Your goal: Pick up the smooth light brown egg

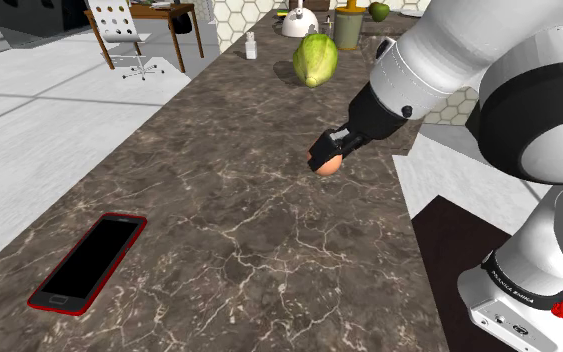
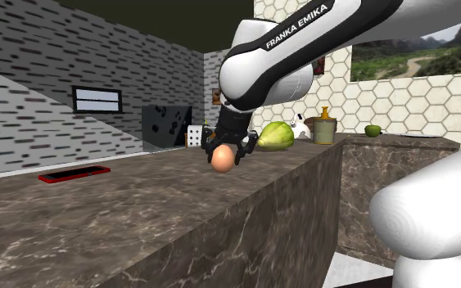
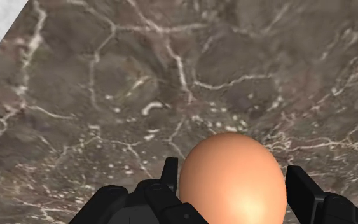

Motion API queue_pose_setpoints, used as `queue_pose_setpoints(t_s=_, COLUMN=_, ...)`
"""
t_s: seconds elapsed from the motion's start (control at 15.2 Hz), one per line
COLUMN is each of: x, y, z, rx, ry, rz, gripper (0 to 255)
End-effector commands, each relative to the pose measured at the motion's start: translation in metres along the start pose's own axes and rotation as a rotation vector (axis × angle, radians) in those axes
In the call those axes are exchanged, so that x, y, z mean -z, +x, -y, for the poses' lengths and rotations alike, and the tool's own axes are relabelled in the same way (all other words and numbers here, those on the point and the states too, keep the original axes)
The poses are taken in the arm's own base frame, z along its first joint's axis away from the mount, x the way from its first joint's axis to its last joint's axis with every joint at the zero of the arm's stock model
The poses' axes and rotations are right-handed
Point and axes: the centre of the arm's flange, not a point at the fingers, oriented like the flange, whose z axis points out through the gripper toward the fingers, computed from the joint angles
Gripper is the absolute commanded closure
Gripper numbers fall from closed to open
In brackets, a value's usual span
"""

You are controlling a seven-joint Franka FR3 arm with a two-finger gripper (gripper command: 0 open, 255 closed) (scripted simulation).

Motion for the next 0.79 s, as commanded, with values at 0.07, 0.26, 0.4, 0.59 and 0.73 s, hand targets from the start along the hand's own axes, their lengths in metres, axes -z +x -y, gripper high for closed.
queue_pose_setpoints(t_s=0.07, x=0.004, y=0.002, z=0.001, rx=0.000, ry=-0.001, rz=0.002, gripper=255)
queue_pose_setpoints(t_s=0.26, x=0.018, y=0.009, z=0.003, rx=0.000, ry=-0.001, rz=0.002, gripper=255)
queue_pose_setpoints(t_s=0.4, x=0.027, y=0.014, z=0.005, rx=0.000, ry=-0.001, rz=0.002, gripper=255)
queue_pose_setpoints(t_s=0.59, x=0.041, y=0.022, z=0.007, rx=0.000, ry=-0.001, rz=0.002, gripper=255)
queue_pose_setpoints(t_s=0.73, x=0.050, y=0.027, z=0.008, rx=0.000, ry=-0.001, rz=0.002, gripper=255)
